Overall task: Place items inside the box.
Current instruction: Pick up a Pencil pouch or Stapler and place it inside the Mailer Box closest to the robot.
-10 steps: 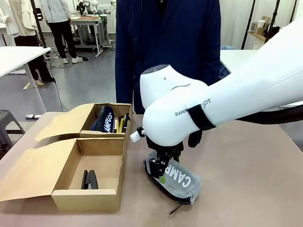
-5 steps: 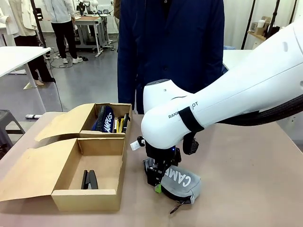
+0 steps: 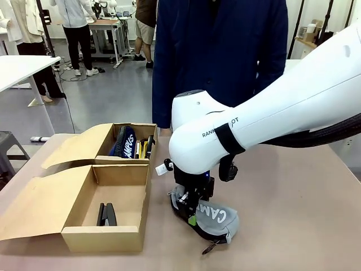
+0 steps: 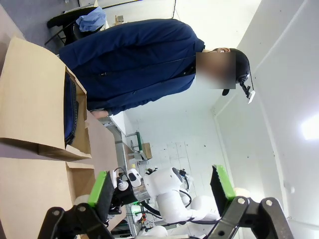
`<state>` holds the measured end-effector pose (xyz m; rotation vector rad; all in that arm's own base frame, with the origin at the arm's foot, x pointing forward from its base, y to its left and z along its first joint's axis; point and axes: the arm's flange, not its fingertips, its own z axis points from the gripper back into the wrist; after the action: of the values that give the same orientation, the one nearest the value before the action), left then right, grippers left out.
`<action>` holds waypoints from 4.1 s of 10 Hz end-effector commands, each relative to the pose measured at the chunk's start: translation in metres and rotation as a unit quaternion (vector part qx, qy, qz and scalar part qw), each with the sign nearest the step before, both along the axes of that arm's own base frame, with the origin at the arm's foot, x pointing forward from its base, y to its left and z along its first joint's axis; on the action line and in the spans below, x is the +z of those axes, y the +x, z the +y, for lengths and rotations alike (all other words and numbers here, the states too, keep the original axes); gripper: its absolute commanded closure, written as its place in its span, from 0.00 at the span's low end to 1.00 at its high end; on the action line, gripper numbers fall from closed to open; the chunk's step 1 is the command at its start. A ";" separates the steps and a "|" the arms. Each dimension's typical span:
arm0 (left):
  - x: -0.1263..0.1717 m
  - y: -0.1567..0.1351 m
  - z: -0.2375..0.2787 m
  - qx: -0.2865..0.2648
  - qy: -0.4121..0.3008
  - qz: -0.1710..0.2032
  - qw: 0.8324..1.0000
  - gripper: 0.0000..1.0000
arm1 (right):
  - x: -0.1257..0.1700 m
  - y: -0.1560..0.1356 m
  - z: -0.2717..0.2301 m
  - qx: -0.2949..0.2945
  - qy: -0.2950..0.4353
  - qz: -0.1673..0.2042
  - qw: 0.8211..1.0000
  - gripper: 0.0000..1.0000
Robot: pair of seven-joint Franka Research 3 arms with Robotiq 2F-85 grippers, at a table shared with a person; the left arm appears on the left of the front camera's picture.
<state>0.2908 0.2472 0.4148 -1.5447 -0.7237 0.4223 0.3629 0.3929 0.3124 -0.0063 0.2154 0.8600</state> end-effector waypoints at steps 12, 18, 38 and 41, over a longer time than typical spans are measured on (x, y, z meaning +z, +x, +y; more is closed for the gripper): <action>0.001 -0.002 -0.001 -0.002 0.004 -0.012 1.000 0.00 | 0.116 -0.075 -0.134 -0.343 0.140 0.086 0.925 1.00; 0.001 -0.002 -0.001 -0.002 0.004 -0.012 1.000 0.00 | 0.128 -0.027 -0.120 -0.409 0.252 0.201 0.854 0.93; 0.001 -0.002 -0.001 -0.002 0.004 -0.012 1.000 0.00 | 0.133 -0.048 -0.244 -0.383 0.399 0.217 0.804 0.93; 0.001 -0.002 -0.001 -0.002 0.004 -0.012 1.000 0.00 | 0.164 -0.018 -0.104 -0.377 0.371 0.235 0.815 0.93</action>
<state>0.2908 0.2472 0.4146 -1.5445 -0.7239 0.4219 0.3165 0.2457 0.4686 1.0201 0.2851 0.0779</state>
